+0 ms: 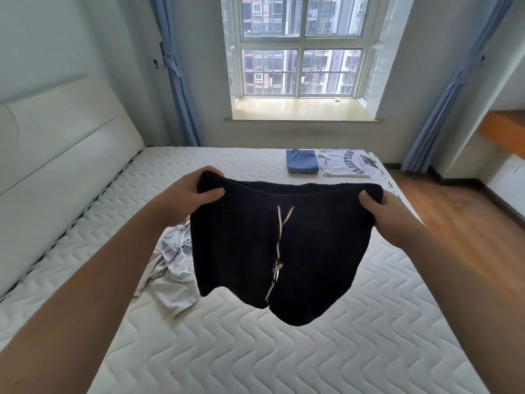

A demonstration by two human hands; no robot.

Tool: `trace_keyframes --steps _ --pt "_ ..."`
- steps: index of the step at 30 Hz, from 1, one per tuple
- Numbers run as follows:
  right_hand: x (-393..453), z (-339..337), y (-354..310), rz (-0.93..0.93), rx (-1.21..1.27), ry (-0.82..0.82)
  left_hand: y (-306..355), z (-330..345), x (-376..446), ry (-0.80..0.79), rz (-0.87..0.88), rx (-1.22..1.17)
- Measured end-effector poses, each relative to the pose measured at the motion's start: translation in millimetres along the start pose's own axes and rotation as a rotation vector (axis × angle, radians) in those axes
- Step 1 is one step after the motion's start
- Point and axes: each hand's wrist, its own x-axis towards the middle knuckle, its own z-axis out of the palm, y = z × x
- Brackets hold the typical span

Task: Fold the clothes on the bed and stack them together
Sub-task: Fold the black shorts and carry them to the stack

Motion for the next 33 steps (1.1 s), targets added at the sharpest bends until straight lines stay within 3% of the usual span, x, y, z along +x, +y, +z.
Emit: trace_keyframes --steps 3,5,12,15,18,22,30,33 --pt "1.3 2.9 1.7 0.099 0.182 -0.040 2.4 -5.3 3.3 -0.111 -0.080 -0.165" --pt "1.5 9.5 3.1 0.167 0.293 0.003 1.3 -2.5 3.4 -0.099 -0.143 -0.259" --pt "-0.1 45.0 25.5 0.343 0.286 0.286 -20.7 56.9 0.4 0.152 -0.356 -0.585" --pt "-1.4 66.2 31.8 0.455 0.283 0.394 -22.6 101.3 0.8 0.351 -0.454 -0.681" --pt "-7.8 89.9 30.9 0.505 0.321 0.398 -20.2 137.6 1.0 0.541 -0.475 -0.759" --pt "-24.7 119.9 17.6 0.425 0.253 0.297 -14.9 169.4 -4.2 0.641 -0.416 -0.643" --pt "-49.1 145.4 -8.9 0.179 0.140 0.131 5.8 179.9 -16.8 0.580 -0.178 -0.150" --pt "-52.4 152.3 -11.6 0.139 0.228 -0.040 9.4 182.7 -14.6 0.586 -0.126 -0.075"
